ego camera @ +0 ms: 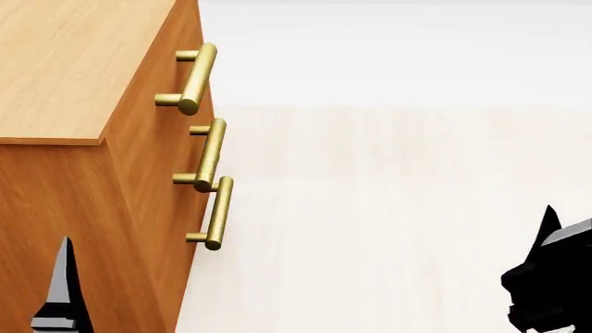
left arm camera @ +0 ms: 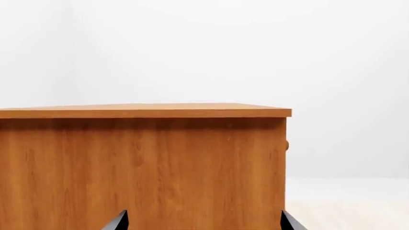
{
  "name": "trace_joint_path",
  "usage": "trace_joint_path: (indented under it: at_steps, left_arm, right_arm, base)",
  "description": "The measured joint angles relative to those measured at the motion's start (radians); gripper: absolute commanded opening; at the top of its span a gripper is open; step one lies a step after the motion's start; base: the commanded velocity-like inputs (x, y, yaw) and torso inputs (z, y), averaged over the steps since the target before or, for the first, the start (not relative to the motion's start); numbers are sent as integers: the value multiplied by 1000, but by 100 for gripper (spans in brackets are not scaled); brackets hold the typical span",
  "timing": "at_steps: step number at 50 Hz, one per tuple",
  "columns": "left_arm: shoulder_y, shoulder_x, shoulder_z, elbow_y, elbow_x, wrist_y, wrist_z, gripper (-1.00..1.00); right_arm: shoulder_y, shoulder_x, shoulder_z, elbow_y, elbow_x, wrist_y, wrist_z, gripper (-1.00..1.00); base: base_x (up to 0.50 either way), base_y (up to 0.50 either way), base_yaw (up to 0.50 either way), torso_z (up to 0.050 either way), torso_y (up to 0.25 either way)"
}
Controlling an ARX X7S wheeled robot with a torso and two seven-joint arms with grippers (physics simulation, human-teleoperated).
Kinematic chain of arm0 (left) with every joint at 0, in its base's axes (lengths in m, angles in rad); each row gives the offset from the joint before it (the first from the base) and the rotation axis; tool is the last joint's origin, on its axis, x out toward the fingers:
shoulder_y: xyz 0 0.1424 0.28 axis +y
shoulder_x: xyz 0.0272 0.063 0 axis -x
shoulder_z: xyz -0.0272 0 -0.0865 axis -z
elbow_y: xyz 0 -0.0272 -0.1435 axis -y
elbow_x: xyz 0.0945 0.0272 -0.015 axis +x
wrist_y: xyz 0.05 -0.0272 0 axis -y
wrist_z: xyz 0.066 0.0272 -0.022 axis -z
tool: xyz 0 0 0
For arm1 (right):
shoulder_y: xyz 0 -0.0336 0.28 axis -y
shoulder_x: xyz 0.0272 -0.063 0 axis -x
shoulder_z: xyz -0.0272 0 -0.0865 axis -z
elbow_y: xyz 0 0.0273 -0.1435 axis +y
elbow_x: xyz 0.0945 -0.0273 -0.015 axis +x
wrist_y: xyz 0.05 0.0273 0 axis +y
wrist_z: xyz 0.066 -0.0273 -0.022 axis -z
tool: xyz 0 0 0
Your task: Close the top drawer of the cabinet and put the bowl on top of it.
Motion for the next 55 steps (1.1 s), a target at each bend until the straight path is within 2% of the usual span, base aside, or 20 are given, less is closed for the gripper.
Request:
trace_joint_path:
  at_steps: [7,17,35,55]
  left_arm:
    - [2,-3,8,6,3,-1,-5,100]
    - [6,-6,13,11,4,1,-12,100]
    - [10,-13,17,19,1,6,-22,100]
    - [12,-20,24,17,-1,13,-30,100]
  right_arm:
    - [-42,84,-33,-44,4,-35,38,100]
    - [-113,137,-95,-57,-7,-88,100,100]
    - [-240,162,-211,-30,-52,-225,189,100]
    - [-310,166,-277,3,-100,-299,172,100]
  base:
    - [0,0,0,0,0]
    - [0,0,0,0,0]
    - [0,0,0,0,0]
    - [0,0,0,0,0]
